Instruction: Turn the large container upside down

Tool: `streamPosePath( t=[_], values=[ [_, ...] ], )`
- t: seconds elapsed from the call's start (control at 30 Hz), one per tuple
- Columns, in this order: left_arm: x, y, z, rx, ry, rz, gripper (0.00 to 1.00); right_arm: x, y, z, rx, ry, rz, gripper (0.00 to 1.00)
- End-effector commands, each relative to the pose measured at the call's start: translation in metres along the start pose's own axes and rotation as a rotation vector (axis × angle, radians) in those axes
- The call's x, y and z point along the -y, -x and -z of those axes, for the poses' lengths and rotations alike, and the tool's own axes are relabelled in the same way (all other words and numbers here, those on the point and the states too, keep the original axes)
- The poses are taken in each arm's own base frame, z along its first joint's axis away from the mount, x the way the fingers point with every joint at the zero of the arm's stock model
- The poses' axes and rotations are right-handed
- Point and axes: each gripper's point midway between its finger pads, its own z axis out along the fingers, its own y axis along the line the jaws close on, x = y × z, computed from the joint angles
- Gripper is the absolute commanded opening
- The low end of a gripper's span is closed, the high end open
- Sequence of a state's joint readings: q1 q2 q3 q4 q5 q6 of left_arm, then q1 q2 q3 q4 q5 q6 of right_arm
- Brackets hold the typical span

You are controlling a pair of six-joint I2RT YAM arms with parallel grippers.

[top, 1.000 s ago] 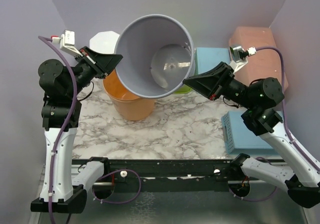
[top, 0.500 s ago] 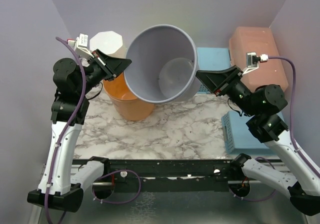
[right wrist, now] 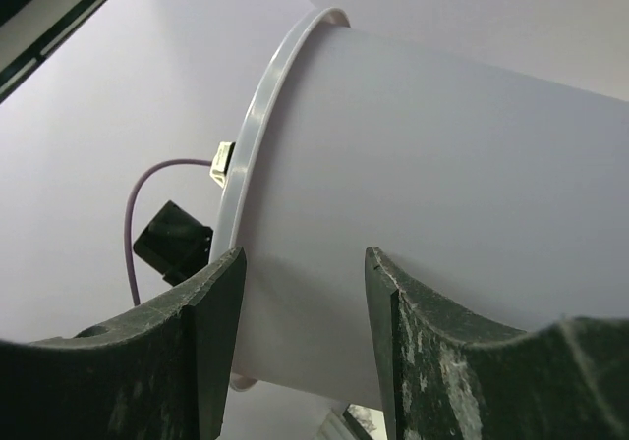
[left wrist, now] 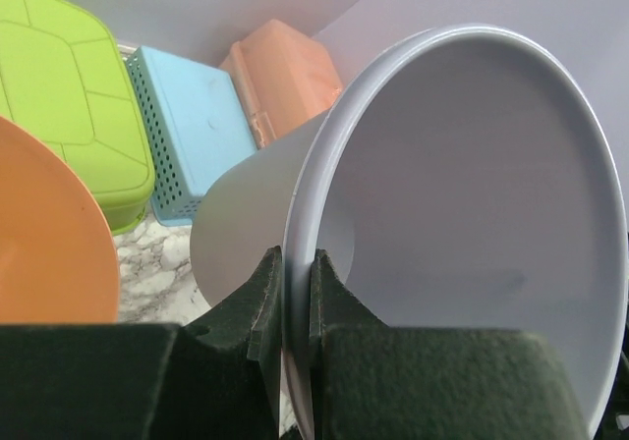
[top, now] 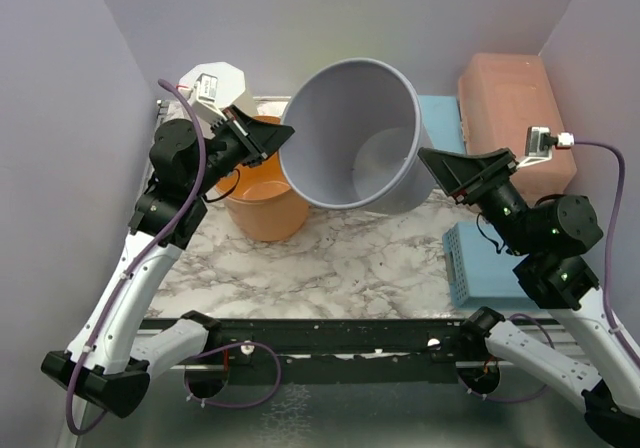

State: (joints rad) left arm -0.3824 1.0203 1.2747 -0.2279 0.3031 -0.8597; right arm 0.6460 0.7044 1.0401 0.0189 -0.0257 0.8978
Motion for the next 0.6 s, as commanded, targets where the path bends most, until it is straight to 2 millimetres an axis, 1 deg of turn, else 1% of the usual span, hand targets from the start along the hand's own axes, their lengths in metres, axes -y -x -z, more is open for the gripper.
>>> streamPosePath(
  t=[0.0, 0.2, 0.3, 0.37, 0.43, 0.5, 0.57],
  values=[
    [0.008, 0.019, -0.002, 0.128, -0.008, -0.004, 0.00, 0.030, -0.005, 0.009, 0.029, -0.124, -0.058, 0.56],
    [-0.001, 0.019, 0.000, 0.170, 0.005, 0.043, 0.00, 0.042, -0.007, 0.012, 0.033, -0.182, -0.080, 0.57],
    [-0.007, 0.019, 0.004, 0.191, 0.025, 0.050, 0.00, 0.055, -0.006, 0.018, 0.066, -0.238, -0.126, 0.58],
    [-0.007, 0.021, 0.005, 0.200, 0.027, 0.048, 0.00, 0.058, -0.005, 0.023, 0.093, -0.230, -0.142, 0.62],
    [-0.007, 0.021, 0.005, 0.200, 0.029, 0.048, 0.00, 0.056, -0.003, 0.026, 0.108, -0.218, -0.150, 0.65],
    [-0.006, 0.019, 0.002, 0.185, 0.022, 0.047, 0.00, 0.053, -0.003, 0.024, 0.092, -0.212, -0.128, 0.70],
    [-0.006, 0.016, -0.002, 0.163, 0.014, 0.045, 0.00, 0.056, -0.007, 0.018, 0.047, -0.252, -0.105, 0.74]
  ],
)
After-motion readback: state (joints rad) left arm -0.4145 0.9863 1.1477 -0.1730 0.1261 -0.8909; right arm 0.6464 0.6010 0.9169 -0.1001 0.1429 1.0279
